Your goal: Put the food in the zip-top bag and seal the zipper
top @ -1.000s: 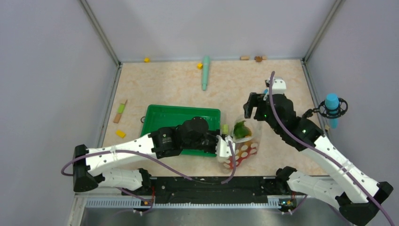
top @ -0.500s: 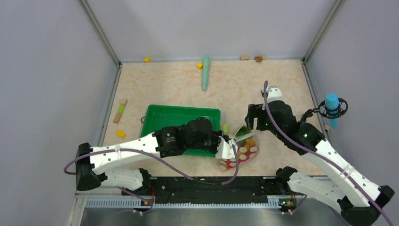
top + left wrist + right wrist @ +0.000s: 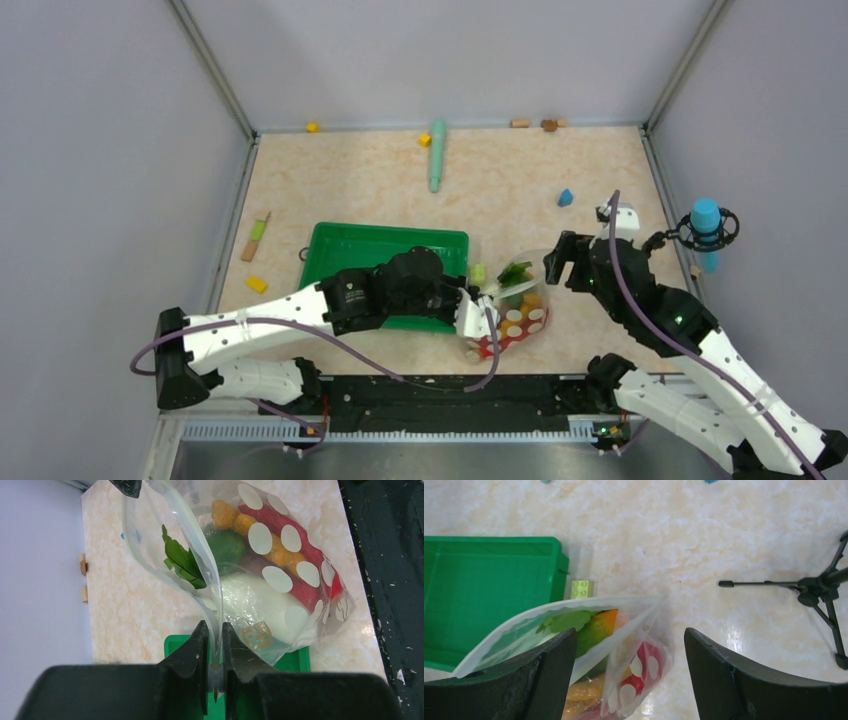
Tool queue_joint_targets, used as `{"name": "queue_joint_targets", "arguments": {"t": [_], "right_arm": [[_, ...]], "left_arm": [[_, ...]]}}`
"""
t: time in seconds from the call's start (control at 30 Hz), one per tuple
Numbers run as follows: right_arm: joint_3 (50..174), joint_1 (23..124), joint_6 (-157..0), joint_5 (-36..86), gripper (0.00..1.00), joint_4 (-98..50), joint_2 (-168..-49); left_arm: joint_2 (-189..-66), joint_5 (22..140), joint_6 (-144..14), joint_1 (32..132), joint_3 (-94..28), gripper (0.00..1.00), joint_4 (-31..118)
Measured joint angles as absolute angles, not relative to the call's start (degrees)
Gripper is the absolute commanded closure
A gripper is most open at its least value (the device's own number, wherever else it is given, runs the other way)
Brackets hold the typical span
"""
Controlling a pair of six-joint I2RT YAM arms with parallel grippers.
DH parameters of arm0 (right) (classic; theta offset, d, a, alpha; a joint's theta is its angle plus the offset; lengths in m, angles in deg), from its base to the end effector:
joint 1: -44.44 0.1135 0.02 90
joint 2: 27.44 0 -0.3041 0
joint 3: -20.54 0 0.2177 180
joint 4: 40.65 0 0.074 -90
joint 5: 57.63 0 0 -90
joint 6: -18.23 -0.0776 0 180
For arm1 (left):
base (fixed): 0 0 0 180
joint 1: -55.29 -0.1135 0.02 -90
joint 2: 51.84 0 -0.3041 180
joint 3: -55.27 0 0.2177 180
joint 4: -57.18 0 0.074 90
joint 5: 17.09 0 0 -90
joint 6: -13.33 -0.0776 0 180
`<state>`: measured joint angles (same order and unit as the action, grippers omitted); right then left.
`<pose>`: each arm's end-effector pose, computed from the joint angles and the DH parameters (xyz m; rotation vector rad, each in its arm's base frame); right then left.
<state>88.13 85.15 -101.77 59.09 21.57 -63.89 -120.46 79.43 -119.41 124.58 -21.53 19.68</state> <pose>0.0868 0.0286 0.3328 0.0822 2.0594 0.2720 0.0824 -0.2429 0.3537 1.7826 1.1172 -0.3991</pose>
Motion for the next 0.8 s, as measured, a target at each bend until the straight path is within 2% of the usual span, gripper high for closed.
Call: {"name": "queue_joint_targets", "arguments": {"t": [0.23,0.43,0.5,0.6,0.7,0.8], "right_arm": [[87.41,85.15,-105.95,60.49,0.25,23.19,-63.62],[85.53,85.06,-108.07,61.06,0.33,23.43,-64.72],[85.27,84.97,-108.50,61.19,0.40,23.47,-66.20],[85.27,84.71,-109.23,61.71,0.58,23.43,-68.13],[85.27,84.19,-110.23,62.54,0.68,23.43,-69.13],[85.27,83.18,-111.15,63.46,0.86,23.45,-68.80]], "left_arm": [[-119.41,80.44,-120.48,124.58,-21.00,1.00,19.59],[-117.99,81.27,-121.14,124.58,-20.13,1.00,19.59],[-117.55,81.27,-121.27,124.58,-19.87,1.00,19.55],[-117.26,81.25,-121.40,124.58,-19.65,1.00,19.53],[-116.92,81.14,-121.40,124.58,-19.21,1.00,19.64],[-116.04,81.00,-121.40,124.58,-18.44,1.00,19.75]]}}
